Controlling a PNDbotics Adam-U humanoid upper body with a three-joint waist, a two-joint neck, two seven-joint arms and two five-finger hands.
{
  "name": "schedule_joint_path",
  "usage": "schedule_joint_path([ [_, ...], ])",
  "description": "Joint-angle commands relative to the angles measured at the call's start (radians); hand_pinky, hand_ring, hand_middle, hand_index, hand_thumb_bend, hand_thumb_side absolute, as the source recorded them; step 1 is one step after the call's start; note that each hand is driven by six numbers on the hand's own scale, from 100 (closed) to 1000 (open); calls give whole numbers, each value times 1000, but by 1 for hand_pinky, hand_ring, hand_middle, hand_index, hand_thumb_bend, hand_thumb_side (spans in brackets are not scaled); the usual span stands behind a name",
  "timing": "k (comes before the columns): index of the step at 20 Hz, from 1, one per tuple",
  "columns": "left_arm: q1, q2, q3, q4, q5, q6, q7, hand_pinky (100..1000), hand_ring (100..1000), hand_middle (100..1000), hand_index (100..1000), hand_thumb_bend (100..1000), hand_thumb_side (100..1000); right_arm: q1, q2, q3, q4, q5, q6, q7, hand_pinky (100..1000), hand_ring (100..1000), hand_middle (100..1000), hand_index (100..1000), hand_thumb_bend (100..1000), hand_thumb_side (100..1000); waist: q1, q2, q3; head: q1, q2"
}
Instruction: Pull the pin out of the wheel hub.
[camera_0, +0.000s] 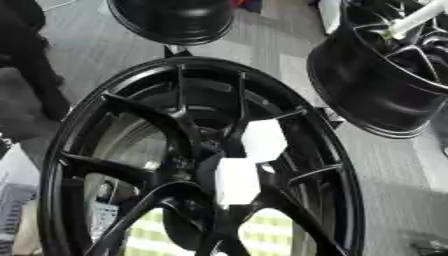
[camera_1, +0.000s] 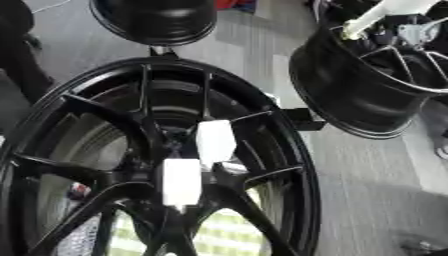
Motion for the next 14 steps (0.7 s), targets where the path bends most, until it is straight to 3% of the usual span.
schedule_joint_path([
  [1,10,24,12,-22,-5,-4,10,811,679,670,835,100,724,44,-13,-58,39,-5,48,-7,968,768,502,527,131,100,25,-30,-28,39,20],
  [6,30,27,19,-22,-10,-7,18,811,680,671,835,100,714,169,37,-81,20,18,122,-13,958,771,521,554,128,100,61,-49,-88,97,41],
  [14,45,24,34,-22,-13,-20,34,810,680,672,835,100,703,365,139,-128,-37,107,193,-47,952,805,617,652,201,100,97,-62,-118,125,55],
])
